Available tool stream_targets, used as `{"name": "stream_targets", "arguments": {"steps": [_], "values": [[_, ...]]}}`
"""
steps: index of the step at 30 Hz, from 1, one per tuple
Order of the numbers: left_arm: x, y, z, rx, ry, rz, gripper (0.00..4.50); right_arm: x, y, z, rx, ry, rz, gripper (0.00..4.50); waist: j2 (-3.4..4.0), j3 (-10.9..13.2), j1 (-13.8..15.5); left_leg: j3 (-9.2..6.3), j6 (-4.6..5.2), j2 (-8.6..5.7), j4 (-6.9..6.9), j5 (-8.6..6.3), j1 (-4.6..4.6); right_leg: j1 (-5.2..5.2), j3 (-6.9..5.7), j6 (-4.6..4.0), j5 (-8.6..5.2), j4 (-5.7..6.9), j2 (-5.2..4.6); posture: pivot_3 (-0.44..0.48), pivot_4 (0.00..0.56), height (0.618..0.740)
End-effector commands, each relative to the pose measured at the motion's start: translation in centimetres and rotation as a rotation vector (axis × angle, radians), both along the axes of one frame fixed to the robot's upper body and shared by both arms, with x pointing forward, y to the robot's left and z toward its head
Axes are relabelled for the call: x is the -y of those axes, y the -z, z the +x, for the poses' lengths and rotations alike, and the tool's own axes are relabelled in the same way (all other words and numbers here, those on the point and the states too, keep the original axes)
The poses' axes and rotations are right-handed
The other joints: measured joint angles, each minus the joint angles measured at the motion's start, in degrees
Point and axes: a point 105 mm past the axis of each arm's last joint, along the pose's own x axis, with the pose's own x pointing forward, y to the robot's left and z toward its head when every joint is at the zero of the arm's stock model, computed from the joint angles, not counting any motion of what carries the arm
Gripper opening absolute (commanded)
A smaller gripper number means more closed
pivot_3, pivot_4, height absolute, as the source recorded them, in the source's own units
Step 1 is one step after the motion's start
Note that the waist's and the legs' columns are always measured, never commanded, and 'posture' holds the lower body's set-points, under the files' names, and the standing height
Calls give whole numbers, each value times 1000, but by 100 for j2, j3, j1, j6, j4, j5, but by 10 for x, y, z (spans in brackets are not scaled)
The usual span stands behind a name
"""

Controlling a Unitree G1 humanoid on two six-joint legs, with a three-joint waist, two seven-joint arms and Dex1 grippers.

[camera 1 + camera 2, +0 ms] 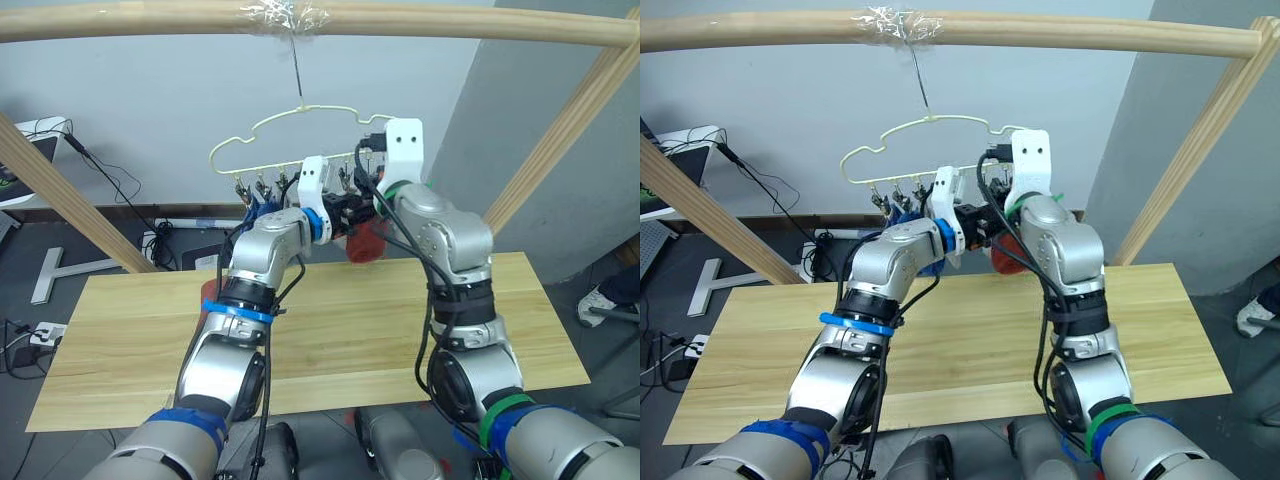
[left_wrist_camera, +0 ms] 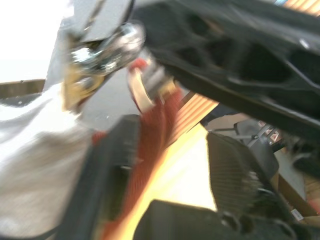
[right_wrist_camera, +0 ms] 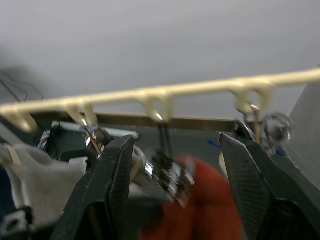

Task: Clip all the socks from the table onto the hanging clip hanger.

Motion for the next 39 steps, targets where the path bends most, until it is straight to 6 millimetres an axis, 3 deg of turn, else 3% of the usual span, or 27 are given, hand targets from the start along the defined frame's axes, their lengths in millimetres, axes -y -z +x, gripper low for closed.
{"name": "stream_targets", "arguments": {"steps": [1, 3, 9, 15, 21, 27, 31, 36, 39], "values": [[0, -13, -12, 63, 33, 13, 3734, -1, -12, -14, 52, -67, -17, 2806, 0, 0, -6, 0, 0, 0, 1, 0, 0, 0, 1, 0, 0, 3, 0, -284, 190, 740], [-4, -11, -19, 86, 26, 26, 4352, 3, -6, -19, 43, -85, -41, 2806, 0, 0, -9, -1, -1, 0, 1, 1, 1, 0, 0, 0, 0, 6, 0, -284, 191, 740], [-21, -8, -42, 113, 6, 32, 4352, 12, 12, -35, 34, -154, -86, 2806, 0, 0, -29, -1, -1, 2, 1, 1, 3, 1, 3, 2, -1, 5, 2, -290, 196, 740], [-57, 0, -64, 189, -160, 60, 4352, 36, 41, -56, 55, -200, -176, 2806, 0, 0, -22, -1, -1, 0, 1, 0, 4, 4, 6, 10, -6, 1, 2, -288, 199, 740], [-93, 37, -95, 111, -312, 91, 4352, 58, 75, -78, 59, -175, -242, 2806, -2, -5, -25, 3, 0, 3, 3, 0, 22, 17, 11, 39, -23, 5, 3, -285, 204, 740], [-131, 62, -121, 79, -466, 105, 4352, 71, 91, -103, 139, -147, -237, 2806, -4, -5, -4, 9, 0, 3, 5, 0, 27, 17, 16, 41, -26, 4, 3, -278, 215, 740], [-158, 79, -142, 70, -583, 142, 4352, 78, 114, -121, 90, -173, -235, 2806, -5, -5, -1, 18, 0, 5, 4, 1, 35, 22, 21, 40, -27, -1, 1, -274, 217, 740], [-165, 90, -170, 18, -626, 146, 4352, 87, 128, -131, 28, -151, -201, 2806, -5, -5, 3, 25, 1, 10, 4, 1, 43, 23, 29, 36, -29, -2, -9, -270, 218, 740], [-157, 97, -192, -29, -654, 123, 4352, 90, 130, -134, 5, -119, -180, 2806, -7, -5, 4, 25, 2, 10, 4, 1, 48, 27, 32, 29, -33, -2, -10, -265, 222, 740]]}}
